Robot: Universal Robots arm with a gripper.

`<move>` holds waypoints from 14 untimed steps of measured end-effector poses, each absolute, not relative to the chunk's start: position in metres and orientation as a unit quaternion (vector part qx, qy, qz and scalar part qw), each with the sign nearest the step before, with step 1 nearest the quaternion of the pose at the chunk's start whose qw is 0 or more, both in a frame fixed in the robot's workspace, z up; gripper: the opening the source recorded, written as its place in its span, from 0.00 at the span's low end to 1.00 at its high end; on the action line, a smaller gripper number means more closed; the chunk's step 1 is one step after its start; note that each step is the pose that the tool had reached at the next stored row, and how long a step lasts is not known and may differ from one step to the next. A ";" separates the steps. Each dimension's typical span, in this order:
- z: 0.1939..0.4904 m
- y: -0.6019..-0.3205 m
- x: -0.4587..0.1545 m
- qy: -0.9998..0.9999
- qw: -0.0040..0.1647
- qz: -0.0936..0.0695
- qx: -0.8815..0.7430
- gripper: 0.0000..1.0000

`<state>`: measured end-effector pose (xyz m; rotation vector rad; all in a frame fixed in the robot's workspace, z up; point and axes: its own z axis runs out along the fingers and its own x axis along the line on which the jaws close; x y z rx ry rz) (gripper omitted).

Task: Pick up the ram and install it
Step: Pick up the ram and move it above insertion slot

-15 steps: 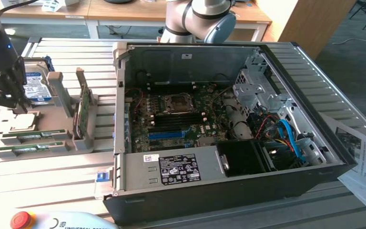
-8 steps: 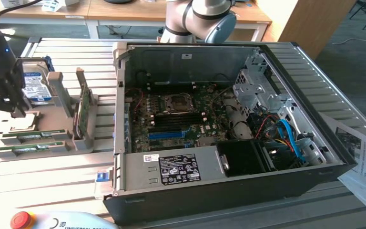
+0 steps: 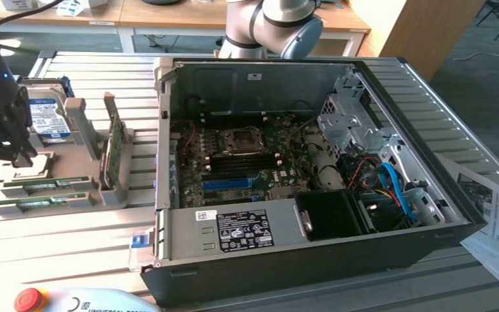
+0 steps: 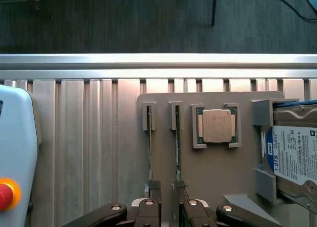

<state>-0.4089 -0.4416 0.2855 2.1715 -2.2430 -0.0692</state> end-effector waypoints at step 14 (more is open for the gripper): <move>0.279 -0.445 -0.409 -0.718 0.009 -0.022 0.695 0.25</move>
